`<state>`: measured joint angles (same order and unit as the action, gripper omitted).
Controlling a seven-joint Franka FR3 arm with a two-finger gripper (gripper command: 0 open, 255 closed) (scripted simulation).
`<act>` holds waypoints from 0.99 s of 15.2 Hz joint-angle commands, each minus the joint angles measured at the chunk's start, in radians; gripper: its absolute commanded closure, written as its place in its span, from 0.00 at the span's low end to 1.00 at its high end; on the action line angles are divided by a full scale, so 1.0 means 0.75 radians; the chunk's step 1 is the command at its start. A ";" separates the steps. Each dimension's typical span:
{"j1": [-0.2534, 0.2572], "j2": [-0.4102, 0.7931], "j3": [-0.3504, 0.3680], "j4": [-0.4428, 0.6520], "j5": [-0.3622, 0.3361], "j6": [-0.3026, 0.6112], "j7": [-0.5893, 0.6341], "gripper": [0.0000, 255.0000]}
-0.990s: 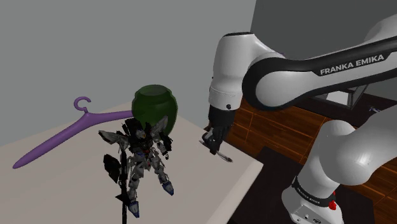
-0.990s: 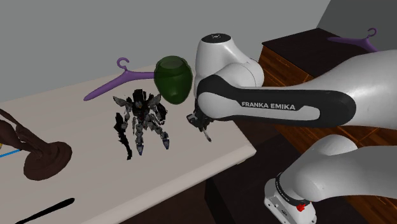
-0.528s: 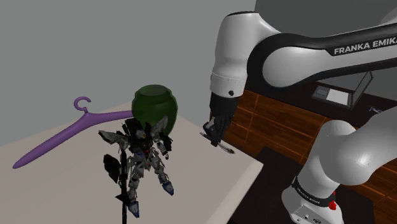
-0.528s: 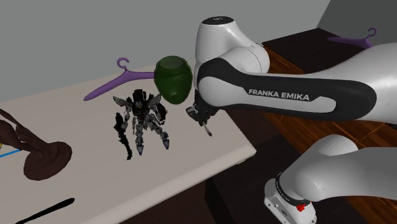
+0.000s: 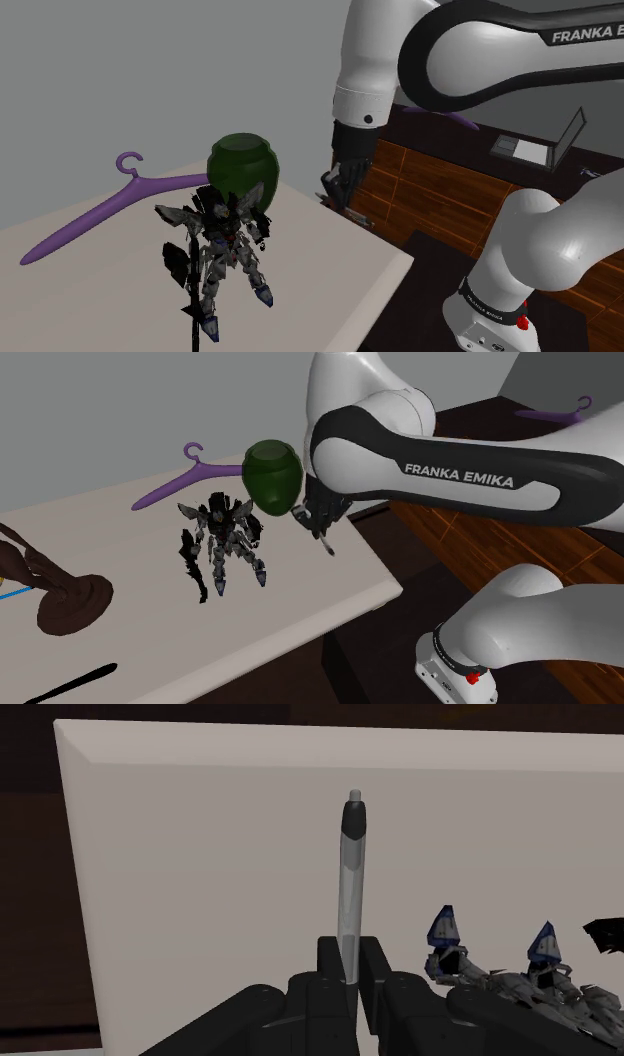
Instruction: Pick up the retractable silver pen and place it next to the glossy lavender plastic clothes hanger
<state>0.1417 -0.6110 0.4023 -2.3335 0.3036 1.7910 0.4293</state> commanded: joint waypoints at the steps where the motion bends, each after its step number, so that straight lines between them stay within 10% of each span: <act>1: -0.002 0.000 -0.007 0.035 -0.006 -0.036 0.003 1.00; 15: -0.048 0.190 0.012 0.361 -0.069 -0.168 0.057 1.00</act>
<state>0.1128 -0.5055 0.4012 -2.0940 0.2602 1.6587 0.4636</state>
